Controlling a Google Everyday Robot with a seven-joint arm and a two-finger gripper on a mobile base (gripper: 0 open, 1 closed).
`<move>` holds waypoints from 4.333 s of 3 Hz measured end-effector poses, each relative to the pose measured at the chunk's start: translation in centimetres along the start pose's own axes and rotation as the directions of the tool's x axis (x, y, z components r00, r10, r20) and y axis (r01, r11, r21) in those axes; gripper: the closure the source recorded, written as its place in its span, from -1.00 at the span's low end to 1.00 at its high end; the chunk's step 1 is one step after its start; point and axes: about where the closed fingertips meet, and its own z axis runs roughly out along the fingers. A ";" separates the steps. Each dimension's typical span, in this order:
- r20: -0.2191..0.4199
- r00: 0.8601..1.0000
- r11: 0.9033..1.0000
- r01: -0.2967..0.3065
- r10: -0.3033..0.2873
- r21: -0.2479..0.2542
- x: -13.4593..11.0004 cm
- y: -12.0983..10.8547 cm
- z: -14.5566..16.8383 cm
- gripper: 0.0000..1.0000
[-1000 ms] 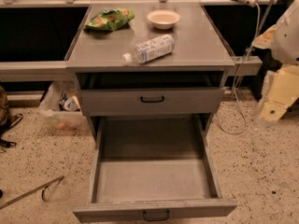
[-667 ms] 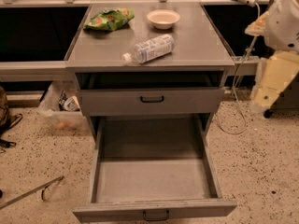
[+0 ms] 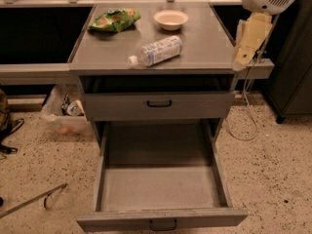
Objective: Place blue plastic bottle into middle drawer
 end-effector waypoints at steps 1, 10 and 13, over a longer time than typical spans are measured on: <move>0.083 0.994 0.997 0.079 -0.077 -0.023 -3.9 -3.9 4.2 -1.00; 0.295 0.938 0.981 0.195 -0.183 -0.011 -10.3 -12.1 24.3 -1.00; 0.319 0.937 0.977 0.182 -0.139 -0.107 -9.9 -11.4 29.7 -0.62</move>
Offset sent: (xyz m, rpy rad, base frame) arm 0.0401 0.0366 -0.0102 0.0301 0.0087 0.0945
